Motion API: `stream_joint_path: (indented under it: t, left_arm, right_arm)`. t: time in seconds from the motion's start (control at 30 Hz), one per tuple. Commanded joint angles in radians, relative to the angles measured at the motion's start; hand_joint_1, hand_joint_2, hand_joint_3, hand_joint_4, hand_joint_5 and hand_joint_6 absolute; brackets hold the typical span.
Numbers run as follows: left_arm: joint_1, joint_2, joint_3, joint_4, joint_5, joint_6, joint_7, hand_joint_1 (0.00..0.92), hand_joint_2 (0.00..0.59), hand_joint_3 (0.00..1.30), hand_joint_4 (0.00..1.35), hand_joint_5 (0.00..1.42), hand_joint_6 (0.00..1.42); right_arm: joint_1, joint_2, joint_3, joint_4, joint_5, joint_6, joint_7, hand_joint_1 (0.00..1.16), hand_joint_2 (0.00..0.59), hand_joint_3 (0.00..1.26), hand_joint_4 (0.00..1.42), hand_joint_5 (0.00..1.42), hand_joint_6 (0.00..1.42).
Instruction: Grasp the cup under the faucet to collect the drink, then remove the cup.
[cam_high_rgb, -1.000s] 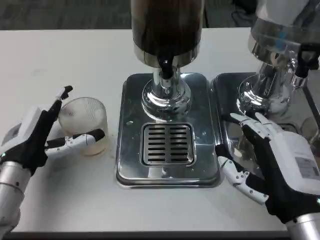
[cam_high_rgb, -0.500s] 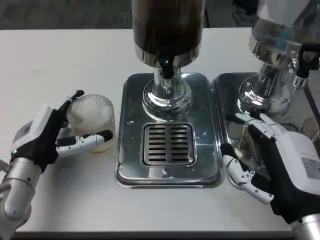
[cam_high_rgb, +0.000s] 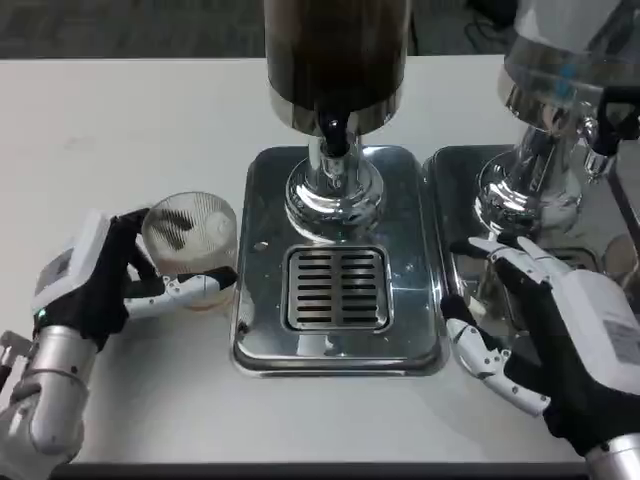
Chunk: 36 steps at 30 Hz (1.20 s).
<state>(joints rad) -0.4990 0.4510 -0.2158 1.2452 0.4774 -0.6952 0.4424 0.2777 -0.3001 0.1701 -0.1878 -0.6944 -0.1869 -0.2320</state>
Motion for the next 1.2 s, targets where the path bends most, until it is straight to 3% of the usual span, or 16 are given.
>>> stream_joint_path:
  t: [0.03, 0.3, 0.63, 1.2]
  left_arm:
    - [0.037, -0.003, 0.013, -0.015, -0.013, -0.029, 0.050, 0.757, 0.000, 0.68, 0.75, 1.05, 1.39]
    - [0.095, 0.026, 0.060, -0.075, -0.026, -0.119, 0.151, 0.765, 0.000, 0.78, 0.88, 1.12, 1.42]
    - [0.127, 0.051, 0.101, -0.176, -0.022, -0.217, 0.171, 0.764, 0.000, 0.79, 0.88, 1.12, 1.42]
    - [0.009, -0.021, -0.021, -0.165, 0.085, -0.166, 0.079, 0.751, 0.000, 0.79, 0.87, 1.12, 1.42]
  right_arm:
    - [-0.002, -0.010, -0.008, -0.013, 0.018, -0.012, 0.015, 0.29, 0.421, 0.29, 0.27, 0.14, 0.14]
    - [0.000, -0.008, -0.006, -0.014, 0.029, -0.014, 0.019, 0.31, 0.413, 0.29, 0.27, 0.15, 0.13]
    - [0.011, -0.002, -0.006, -0.022, 0.034, -0.015, 0.013, 0.32, 0.413, 0.29, 0.28, 0.15, 0.13]
    - [0.045, 0.017, -0.025, -0.065, 0.025, -0.014, -0.007, 0.31, 0.421, 0.29, 0.28, 0.15, 0.14]
